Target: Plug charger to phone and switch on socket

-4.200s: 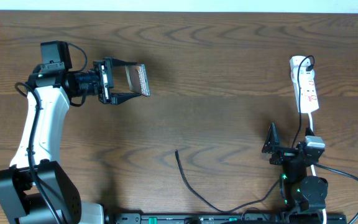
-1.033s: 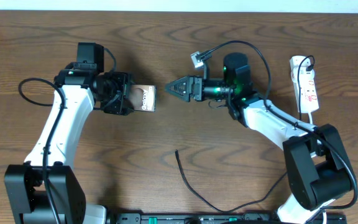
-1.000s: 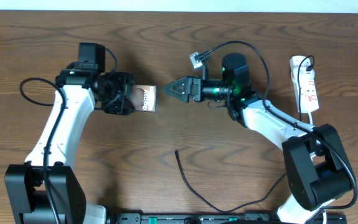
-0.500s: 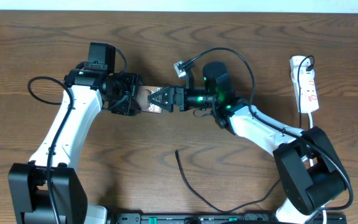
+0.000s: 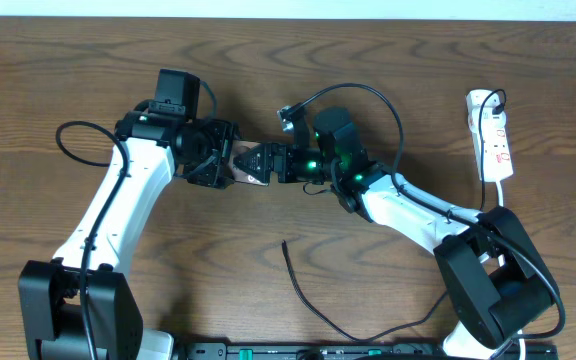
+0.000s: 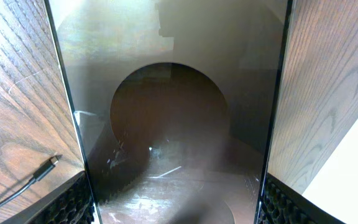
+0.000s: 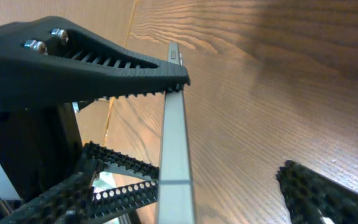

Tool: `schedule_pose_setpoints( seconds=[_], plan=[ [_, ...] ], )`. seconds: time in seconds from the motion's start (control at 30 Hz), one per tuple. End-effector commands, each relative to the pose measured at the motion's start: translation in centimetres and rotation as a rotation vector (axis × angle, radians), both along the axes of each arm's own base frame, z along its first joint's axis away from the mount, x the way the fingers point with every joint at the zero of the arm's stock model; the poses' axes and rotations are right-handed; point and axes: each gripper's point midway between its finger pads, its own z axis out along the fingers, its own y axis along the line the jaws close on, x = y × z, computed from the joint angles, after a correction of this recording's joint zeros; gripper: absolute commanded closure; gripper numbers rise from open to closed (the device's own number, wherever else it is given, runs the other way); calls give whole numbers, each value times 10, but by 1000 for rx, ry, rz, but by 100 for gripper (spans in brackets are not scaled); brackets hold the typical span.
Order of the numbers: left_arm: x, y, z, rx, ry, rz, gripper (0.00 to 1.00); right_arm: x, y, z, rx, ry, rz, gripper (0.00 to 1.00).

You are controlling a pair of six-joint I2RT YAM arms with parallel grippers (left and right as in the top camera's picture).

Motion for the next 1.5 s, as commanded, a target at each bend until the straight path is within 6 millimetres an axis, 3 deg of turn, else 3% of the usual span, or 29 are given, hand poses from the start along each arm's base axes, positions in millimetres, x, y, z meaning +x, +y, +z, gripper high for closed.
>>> schedule_pose_setpoints(
  seconds=[0.0, 0.4, 0.63, 0.97, 1.47],
  plan=[
    [1, 0, 11, 2, -30, 13, 92, 3, 3, 2, 1, -6, -8, 15],
    [-2, -12, 11, 0, -37, -19, 93, 3, 3, 2, 0, -10, -6, 35],
    [-3, -20, 12, -2, -45, -41, 93, 1, 5, 2, -1, -12, -3, 39],
    [-3, -20, 12, -4, -42, -35, 93, 0, 5, 2, -3, -12, -4, 54],
    [-5, -24, 12, -11, -40, -47, 93, 2, 6, 0, -17, -17, -23, 58]
  ],
)
